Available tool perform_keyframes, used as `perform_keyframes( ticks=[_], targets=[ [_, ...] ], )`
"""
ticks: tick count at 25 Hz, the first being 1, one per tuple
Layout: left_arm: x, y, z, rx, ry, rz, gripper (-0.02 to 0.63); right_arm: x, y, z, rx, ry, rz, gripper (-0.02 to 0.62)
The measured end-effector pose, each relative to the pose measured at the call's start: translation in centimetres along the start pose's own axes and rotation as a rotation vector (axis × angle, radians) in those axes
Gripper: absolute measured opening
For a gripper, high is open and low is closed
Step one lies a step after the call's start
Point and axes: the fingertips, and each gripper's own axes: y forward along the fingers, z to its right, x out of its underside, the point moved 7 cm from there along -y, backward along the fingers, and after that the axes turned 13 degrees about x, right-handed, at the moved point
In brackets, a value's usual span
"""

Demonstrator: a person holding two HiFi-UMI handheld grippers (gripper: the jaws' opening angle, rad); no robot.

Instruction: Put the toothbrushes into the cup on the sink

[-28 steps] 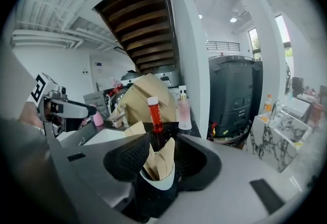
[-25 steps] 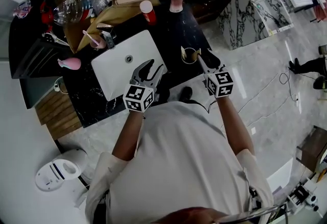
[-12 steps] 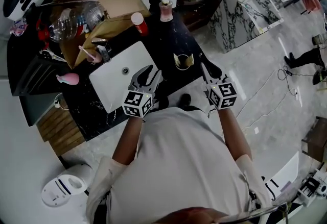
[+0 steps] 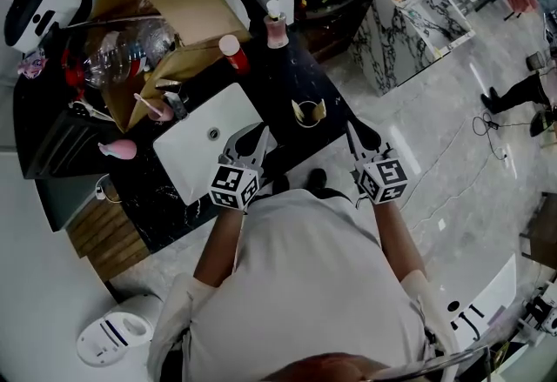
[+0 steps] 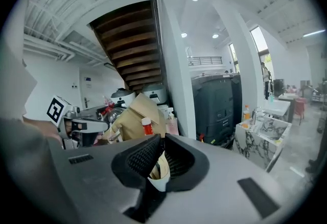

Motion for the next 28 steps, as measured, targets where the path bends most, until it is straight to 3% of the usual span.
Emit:
perform_keyframes(
  ticks=[10, 28],
  targets=[
    [-0.46, 0.36, 0.68, 0.031, 0.013, 0.004, 0.009, -0.55, -0.97, 0.47, 0.024, -0.007, 0.033, 0.035],
    [-0.38, 0.12, 0.55, 0.010, -0.014, 0.015, 0.008, -0.59, -0.23, 0.48, -0.004, -0.013, 0.025, 0.035]
  ],
)
